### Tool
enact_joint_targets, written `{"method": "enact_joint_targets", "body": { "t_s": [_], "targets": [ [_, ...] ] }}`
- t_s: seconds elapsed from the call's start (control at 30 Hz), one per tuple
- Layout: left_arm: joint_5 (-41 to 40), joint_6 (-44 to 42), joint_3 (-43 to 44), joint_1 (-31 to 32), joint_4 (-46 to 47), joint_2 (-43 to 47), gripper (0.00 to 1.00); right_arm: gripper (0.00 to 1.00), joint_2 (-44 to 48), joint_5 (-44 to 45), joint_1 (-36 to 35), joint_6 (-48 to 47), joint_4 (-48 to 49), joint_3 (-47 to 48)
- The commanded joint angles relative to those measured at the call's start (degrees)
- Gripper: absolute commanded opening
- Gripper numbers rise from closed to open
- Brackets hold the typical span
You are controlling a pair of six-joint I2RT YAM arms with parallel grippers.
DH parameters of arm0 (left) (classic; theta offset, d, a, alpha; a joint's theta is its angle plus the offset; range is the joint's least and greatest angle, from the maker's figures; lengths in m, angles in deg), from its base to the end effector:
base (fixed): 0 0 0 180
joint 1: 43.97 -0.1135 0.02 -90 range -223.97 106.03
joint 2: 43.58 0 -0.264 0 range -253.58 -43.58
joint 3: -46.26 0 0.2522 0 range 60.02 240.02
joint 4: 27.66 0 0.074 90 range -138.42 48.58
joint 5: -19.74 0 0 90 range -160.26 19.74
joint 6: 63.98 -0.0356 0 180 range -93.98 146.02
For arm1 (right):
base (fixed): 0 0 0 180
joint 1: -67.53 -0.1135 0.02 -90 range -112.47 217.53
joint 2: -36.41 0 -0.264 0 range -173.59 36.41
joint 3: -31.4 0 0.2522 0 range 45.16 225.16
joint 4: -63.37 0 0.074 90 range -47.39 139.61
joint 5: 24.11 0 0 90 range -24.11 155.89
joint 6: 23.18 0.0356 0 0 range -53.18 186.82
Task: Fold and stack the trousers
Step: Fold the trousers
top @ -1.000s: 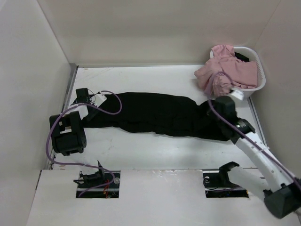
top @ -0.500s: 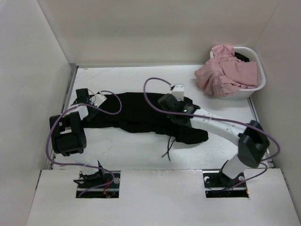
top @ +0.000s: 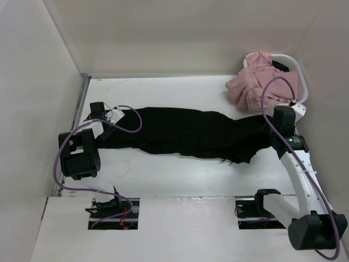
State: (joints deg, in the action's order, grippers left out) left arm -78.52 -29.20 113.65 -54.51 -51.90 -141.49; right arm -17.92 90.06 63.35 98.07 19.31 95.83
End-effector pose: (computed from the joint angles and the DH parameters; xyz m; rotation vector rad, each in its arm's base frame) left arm 0.3300 0.0666 0.1577 0.9454 2.4595 0.6140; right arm 0.2032 0.0002 0.3127 0.7218 1.9793 -0.0880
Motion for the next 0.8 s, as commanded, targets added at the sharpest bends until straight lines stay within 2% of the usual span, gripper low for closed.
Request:
{"method": "enact_joint_targets", "body": {
  "t_s": [0.0, 0.17, 0.27, 0.3, 0.4, 0.53, 0.6, 0.7, 0.73, 0.77],
  "targets": [
    [1.1, 0.2, -0.1, 0.0, -5.0, -2.7, 0.59, 0.07, -0.1, -13.4, 6.8, -2.9, -1.8, -2.2],
    [-0.4, -1.6, 0.8, -1.7, -6.0, -4.0, 0.58, 0.16, -2.4, -21.9, 18.4, -1.4, -0.2, -3.8],
    [-0.5, -2.2, 1.1, -2.7, -6.0, -3.9, 0.58, 0.26, -4.7, -25.4, 21.4, 0.7, 2.2, -3.6],
    [-0.5, -2.3, 1.2, -2.8, -6.0, -3.8, 0.58, 0.27, -5.3, -26.7, 21.5, 2.2, 2.8, -3.7],
    [-0.5, -2.3, 1.2, -2.9, -6.0, -3.5, 0.58, 0.21, -4.0, -28.8, 21.5, 6.7, 2.6, -6.4],
    [-0.3, -2.3, 0.6, -2.9, -6.0, -3.1, 0.58, 0.12, 4.4, -29.3, 24.3, 15.5, 2.0, -14.8],
    [-0.3, -2.3, 0.3, -2.9, -5.8, -3.1, 0.58, 0.11, 8.7, -28.8, 25.8, 19.9, -0.1, -18.4],
    [-0.3, -2.3, 0.1, -2.9, -6.0, -3.0, 0.58, 0.22, 14.2, -26.5, 27.6, 27.2, -2.8, -23.4],
    [-0.2, -2.3, 0.0, -2.9, -6.0, -2.7, 0.58, 0.32, 14.8, -26.1, 27.6, 29.1, -3.1, -24.7],
    [-0.1, -2.4, -0.1, -2.9, -6.0, -2.6, 0.58, 0.53, 14.8, -25.6, 28.0, 30.4, -2.9, -26.0]
  ]
}}
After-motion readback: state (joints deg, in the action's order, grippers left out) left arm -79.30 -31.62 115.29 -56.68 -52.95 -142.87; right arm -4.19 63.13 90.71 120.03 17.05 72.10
